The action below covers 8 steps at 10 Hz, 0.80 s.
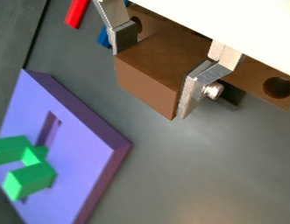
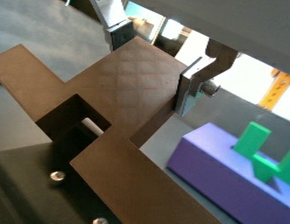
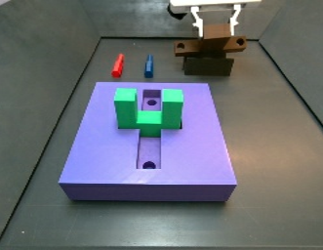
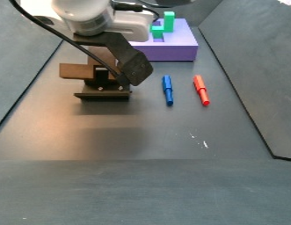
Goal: Pick up the brown object. Move up. Place the brown object on the fixture. Regrasp the brown object. Move to above the board. Insert the brown object.
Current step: Place the brown object on the fixture.
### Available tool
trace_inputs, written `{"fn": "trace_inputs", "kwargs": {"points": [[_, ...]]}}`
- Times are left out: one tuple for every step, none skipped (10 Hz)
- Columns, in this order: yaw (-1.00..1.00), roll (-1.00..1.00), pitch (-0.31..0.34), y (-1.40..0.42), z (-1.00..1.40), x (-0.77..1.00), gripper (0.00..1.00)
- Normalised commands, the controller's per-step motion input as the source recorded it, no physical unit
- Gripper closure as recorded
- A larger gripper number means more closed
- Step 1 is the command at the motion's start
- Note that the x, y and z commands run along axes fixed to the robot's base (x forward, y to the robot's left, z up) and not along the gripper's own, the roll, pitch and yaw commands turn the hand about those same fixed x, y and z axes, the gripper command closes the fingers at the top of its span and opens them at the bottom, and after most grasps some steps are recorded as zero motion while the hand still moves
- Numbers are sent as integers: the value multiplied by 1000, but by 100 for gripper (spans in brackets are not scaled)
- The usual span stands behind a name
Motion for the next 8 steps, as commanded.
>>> {"fn": "trace_inputs", "kwargs": {"points": [[129,269,0,-34,-251,0,100],[0,120,0,0,-263,-3,100],[-66,-34,0,0,-194,-66,100],[-223,-257,0,0,-43,0,100],[-271,-254,0,0,0,43,100],[-297,-17,0,0,-9,0,100],[-220,0,0,37,-166,31,100],[-77,106,0,77,-223,29,100]]}}
